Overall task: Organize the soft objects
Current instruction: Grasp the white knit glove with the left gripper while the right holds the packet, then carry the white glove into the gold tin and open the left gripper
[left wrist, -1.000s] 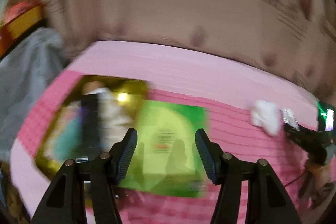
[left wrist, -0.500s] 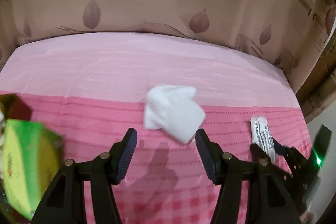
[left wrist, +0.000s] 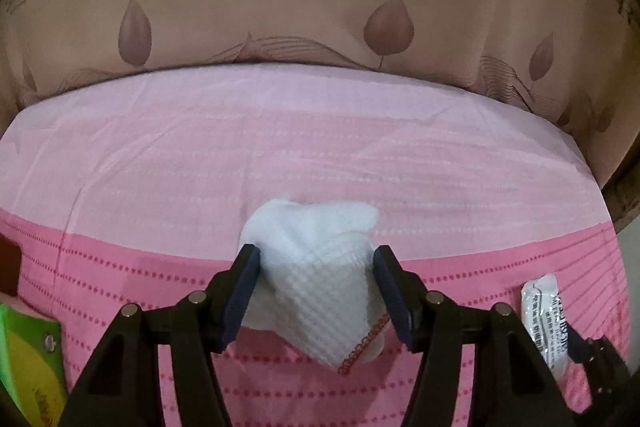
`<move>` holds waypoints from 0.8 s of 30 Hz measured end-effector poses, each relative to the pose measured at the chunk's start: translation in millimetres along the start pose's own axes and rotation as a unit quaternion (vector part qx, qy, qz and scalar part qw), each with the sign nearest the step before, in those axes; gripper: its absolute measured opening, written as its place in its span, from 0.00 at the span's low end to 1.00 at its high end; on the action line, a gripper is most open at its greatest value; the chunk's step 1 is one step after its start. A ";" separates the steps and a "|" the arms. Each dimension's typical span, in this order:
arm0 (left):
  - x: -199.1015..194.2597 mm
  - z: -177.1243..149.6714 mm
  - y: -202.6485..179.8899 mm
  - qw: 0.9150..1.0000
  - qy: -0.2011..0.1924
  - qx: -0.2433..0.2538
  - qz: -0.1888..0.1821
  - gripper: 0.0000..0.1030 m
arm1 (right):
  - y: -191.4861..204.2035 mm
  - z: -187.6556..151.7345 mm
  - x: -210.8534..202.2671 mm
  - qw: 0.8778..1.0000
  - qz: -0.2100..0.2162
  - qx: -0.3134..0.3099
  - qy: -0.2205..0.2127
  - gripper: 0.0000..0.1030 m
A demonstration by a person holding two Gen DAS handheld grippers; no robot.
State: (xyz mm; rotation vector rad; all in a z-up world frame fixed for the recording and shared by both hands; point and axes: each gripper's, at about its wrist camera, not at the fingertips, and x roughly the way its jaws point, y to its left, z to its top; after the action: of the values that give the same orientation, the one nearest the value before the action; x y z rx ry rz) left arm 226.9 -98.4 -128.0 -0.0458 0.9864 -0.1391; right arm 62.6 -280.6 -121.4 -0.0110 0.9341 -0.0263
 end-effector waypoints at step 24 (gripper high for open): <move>-78.0 -48.1 -1.0 1.000 -0.004 0.025 0.004 0.28 | 0.5 -0.9 1.6 1.000 -0.001 0.000 0.000 0.50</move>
State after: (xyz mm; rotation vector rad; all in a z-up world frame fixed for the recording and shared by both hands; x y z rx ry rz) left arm 144.3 -87.5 -89.8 0.0039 0.9754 -0.1553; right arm 62.9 -280.2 -123.2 -0.0120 0.9340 -0.0271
